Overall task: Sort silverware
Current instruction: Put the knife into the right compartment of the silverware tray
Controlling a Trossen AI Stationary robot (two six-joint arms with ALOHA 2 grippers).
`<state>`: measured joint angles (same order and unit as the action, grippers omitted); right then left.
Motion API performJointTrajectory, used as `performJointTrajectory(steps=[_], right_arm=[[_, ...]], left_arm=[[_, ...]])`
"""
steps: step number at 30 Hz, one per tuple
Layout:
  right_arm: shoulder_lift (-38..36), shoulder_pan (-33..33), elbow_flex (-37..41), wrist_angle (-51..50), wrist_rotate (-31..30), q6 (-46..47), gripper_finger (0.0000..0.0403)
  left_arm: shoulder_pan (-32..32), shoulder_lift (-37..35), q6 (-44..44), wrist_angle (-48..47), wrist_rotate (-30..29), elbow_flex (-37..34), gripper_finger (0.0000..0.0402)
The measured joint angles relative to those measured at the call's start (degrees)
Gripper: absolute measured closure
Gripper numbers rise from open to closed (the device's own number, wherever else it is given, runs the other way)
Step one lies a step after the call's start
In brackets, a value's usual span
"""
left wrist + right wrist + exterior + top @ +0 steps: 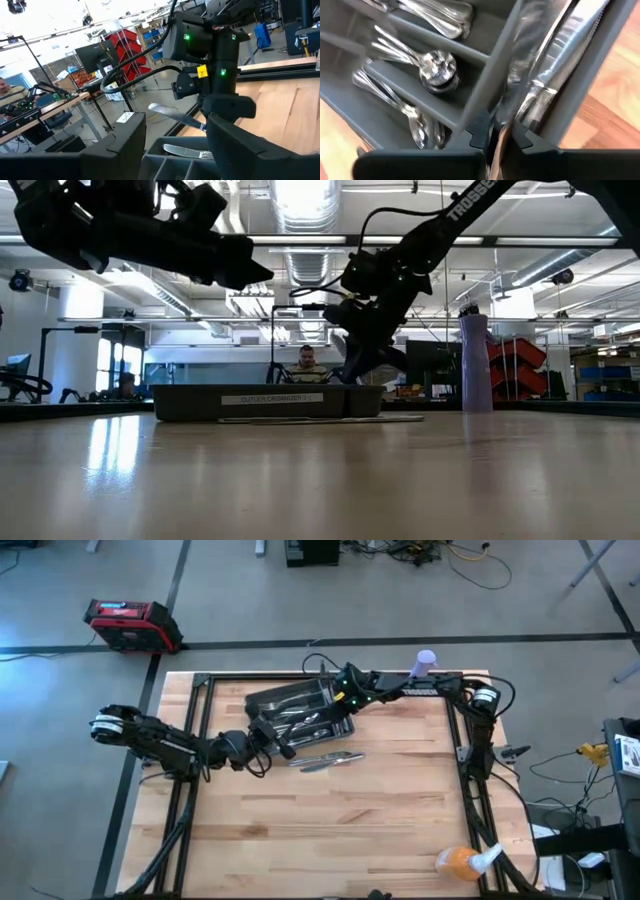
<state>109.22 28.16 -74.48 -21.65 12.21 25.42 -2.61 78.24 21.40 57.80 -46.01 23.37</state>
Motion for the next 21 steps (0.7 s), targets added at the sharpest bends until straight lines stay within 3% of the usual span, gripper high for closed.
performJointTrajectory(steps=[12,17,21], right_arm=[[-2.1,-1.7,-0.1,-3.1,-2.1,-11.1,0.0218],[-6.2,-6.6,-0.1,-6.7,-10.9,-18.3,0.0193],[-10.0,-13.7,1.1,-8.4,-10.6,-26.7,0.0191]], left_arm=[[-1.9,0.0,1.0,-1.4,0.0,-1.0,0.0231],[-4.3,0.0,0.3,-4.0,0.0,-1.0,0.0243],[-6.4,0.0,-3.5,-8.1,1.4,-1.0,0.0245]])
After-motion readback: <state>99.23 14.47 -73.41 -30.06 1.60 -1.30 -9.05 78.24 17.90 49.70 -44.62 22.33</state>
